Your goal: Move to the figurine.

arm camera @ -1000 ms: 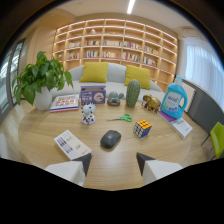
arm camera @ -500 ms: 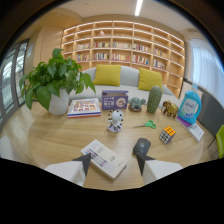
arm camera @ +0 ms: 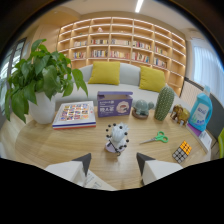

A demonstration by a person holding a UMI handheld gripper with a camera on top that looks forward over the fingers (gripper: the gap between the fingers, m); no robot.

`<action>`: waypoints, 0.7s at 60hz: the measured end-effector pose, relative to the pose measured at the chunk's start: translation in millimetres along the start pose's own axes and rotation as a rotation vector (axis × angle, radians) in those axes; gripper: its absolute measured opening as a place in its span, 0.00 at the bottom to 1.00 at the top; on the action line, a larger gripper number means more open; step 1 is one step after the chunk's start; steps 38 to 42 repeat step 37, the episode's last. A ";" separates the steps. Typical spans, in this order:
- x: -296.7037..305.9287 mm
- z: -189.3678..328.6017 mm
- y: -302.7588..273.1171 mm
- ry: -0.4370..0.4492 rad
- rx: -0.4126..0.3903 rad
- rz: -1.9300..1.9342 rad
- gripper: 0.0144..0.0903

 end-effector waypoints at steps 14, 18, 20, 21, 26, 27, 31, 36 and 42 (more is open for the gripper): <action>7.8 36.7 -2.8 0.001 -0.016 0.006 0.95; 8.0 41.2 -2.4 -0.004 -0.019 0.010 0.95; 8.1 42.7 -1.7 -0.005 -0.022 0.010 0.95; 8.2 43.3 -1.3 -0.005 -0.023 0.010 0.95; 7.6 44.8 0.2 -0.008 -0.028 0.011 0.95; 7.7 45.0 0.6 -0.009 -0.028 0.011 0.95; 6.7 44.8 1.3 -0.013 -0.031 0.012 0.95; 6.6 44.3 1.0 -0.013 -0.032 0.009 0.95; 6.9 44.3 0.7 -0.013 -0.030 0.008 0.95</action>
